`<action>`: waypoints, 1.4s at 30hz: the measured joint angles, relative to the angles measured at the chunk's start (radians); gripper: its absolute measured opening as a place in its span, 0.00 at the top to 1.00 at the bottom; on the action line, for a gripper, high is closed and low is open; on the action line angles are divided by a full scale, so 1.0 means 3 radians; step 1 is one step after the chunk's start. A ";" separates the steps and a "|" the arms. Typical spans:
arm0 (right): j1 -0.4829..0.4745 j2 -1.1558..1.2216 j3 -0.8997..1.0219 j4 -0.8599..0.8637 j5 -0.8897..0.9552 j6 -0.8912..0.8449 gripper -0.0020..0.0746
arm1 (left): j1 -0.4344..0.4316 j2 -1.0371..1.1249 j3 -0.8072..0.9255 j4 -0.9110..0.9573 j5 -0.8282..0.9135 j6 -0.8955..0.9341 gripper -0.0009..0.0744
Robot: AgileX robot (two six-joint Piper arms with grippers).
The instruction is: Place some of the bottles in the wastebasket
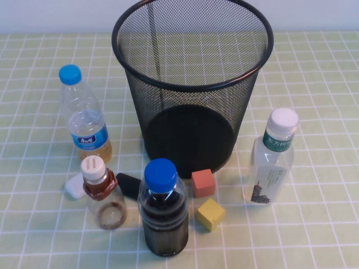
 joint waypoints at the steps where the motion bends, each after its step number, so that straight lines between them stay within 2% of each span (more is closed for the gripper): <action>1: 0.0000 0.0127 -0.0097 0.0000 0.0183 -0.0008 0.98 | 0.0000 0.0000 -0.0073 0.0071 0.0162 0.0000 1.00; 3: 0.0044 0.0401 -0.0249 -0.0014 0.0419 -0.0021 0.98 | 0.0000 0.0000 -0.0178 0.0178 0.0481 0.0000 1.00; 6: 0.0108 0.0659 -0.0250 -0.0180 0.0409 -0.0102 0.98 | 0.0000 0.0000 -0.0250 0.0244 0.0866 0.0000 1.00; 10: 0.0102 0.0870 -0.0250 0.0000 0.0488 -0.0095 0.98 | 0.0000 0.0000 -0.0265 0.0256 0.1288 0.0000 1.00; 14: 0.0102 0.1019 -0.0249 0.0034 0.0581 -0.0095 0.98 | 0.0000 0.0000 -0.0265 0.0256 0.1531 0.0000 1.00; 17: 0.0117 0.1141 -0.0249 0.0301 0.0655 -0.0095 0.98 | 0.0000 0.0000 -0.0265 0.0256 0.1691 0.0000 1.00; 21: 0.0346 0.1361 -0.0265 0.0472 0.0754 -0.0381 0.98 | 0.0000 0.0000 -0.0265 0.0256 0.1896 0.0000 1.00; 23: 0.0513 0.1518 -0.0362 0.0528 0.0977 -0.0714 0.98 | 0.0000 0.0000 -0.0267 0.0256 0.1999 0.0000 1.00; 27: 0.0790 0.1956 -0.0799 0.0582 0.1812 -0.1119 0.98 | 0.0000 0.0000 -0.0267 0.0256 0.2127 0.0000 1.00; 34: 0.1153 0.2719 -0.1820 0.0582 0.2999 -0.1143 0.98 | 0.0000 0.0000 -0.0267 0.0256 0.2490 0.0000 1.00; 42: 0.1448 0.3440 -0.2721 0.0603 0.3847 -0.1143 0.98 | 0.0000 0.0000 -0.0267 0.0265 0.2617 0.0000 1.00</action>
